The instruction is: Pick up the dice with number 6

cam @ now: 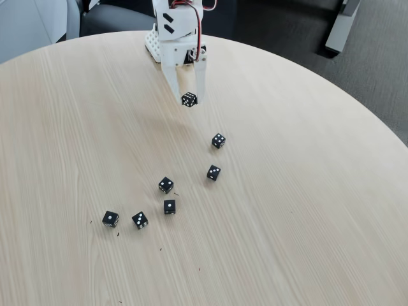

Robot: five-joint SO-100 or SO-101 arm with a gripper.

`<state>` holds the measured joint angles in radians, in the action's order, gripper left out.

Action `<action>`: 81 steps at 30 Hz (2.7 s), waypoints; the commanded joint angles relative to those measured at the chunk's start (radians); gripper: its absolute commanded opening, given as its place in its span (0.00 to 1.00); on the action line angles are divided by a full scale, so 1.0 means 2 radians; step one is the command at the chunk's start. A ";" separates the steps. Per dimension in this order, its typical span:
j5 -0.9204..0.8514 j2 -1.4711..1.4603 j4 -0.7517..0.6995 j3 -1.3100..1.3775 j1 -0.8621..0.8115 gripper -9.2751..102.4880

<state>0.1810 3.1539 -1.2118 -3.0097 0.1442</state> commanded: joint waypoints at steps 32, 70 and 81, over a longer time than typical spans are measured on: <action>0.003 0.004 0.002 0.002 0.001 0.09; 0.003 0.004 0.002 0.002 0.001 0.09; 0.003 0.004 0.002 0.002 0.001 0.09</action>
<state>0.1810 3.1539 -1.2118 -3.0097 0.1442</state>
